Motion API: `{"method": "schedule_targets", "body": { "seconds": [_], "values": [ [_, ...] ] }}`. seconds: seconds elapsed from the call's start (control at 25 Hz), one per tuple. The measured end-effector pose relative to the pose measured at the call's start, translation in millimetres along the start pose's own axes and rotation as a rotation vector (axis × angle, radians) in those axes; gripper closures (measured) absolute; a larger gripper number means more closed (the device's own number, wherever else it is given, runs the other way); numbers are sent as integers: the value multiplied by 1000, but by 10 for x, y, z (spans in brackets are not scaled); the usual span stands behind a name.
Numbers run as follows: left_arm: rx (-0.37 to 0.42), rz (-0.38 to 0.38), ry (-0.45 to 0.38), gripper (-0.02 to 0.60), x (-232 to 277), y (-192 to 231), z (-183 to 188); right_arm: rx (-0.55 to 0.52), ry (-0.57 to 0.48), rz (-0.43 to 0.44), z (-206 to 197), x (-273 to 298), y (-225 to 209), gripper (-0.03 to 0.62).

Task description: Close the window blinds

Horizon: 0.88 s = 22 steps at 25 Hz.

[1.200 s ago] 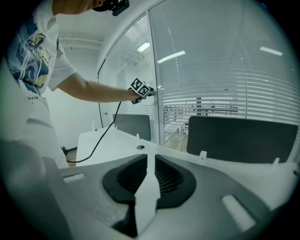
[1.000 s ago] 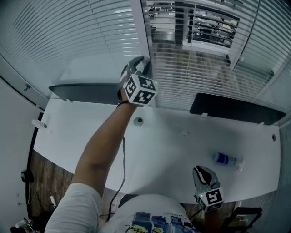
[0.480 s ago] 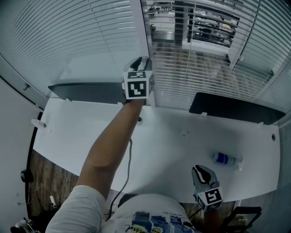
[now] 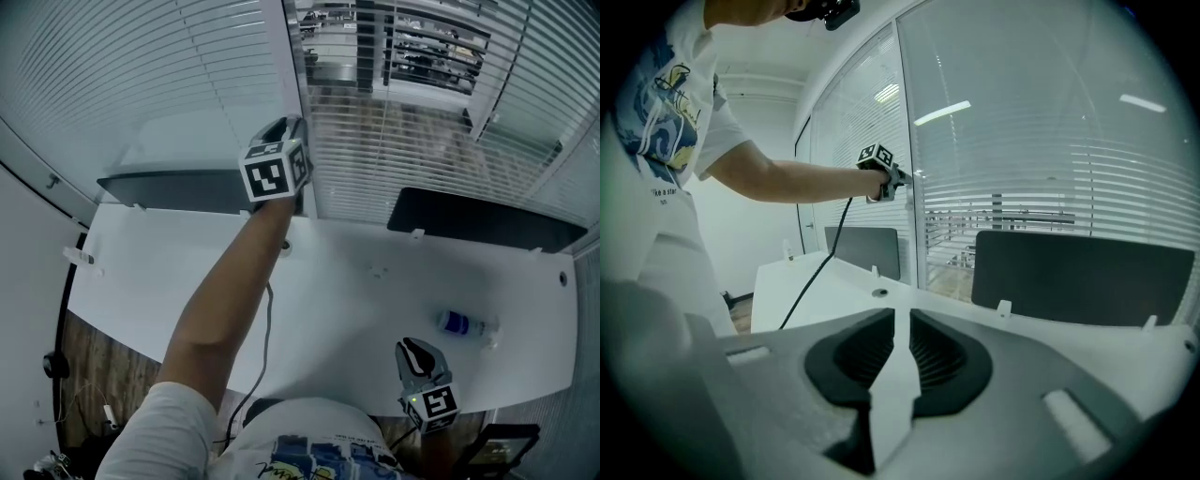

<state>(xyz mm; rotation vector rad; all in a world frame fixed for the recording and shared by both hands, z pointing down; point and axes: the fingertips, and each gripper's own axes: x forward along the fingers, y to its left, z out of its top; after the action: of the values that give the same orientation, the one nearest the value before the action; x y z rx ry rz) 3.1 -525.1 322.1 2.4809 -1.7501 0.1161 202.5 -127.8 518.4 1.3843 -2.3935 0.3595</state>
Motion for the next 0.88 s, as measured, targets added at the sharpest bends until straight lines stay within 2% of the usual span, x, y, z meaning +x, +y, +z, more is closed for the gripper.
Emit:
{"method": "schedule_targets", "body": {
  "seconds": [0.08, 0.2, 0.4, 0.56, 0.68, 0.76, 0.8, 0.88],
  "values": [
    [120, 2, 2, 448, -8, 7, -3, 4, 8, 1, 2, -1, 3, 557],
    [316, 14, 6, 408, -39, -12, -10, -3, -1, 5, 48, 2, 8, 557],
    [775, 32, 24, 408, -55, -144, -61, -3, -12, 8, 47, 16, 18, 557],
    [1038, 60, 72, 419, 11, -159, -94, -4, 2, 12, 46, -6, 16, 557],
    [1180, 73, 81, 445, 38, -162, -103, 0, 0, 17, 21, -12, 24, 557],
    [1237, 76, 78, 460, 45, -171, -118, 3, -3, 20, 6, -3, 31, 557],
    [1247, 76, 76, 465, 44, -177, -127, 4, -5, 21, 7, 2, 34, 557],
    [1217, 73, 71, 465, 39, -180, -127, 5, -4, 23, 22, 6, 37, 557]
  ]
}}
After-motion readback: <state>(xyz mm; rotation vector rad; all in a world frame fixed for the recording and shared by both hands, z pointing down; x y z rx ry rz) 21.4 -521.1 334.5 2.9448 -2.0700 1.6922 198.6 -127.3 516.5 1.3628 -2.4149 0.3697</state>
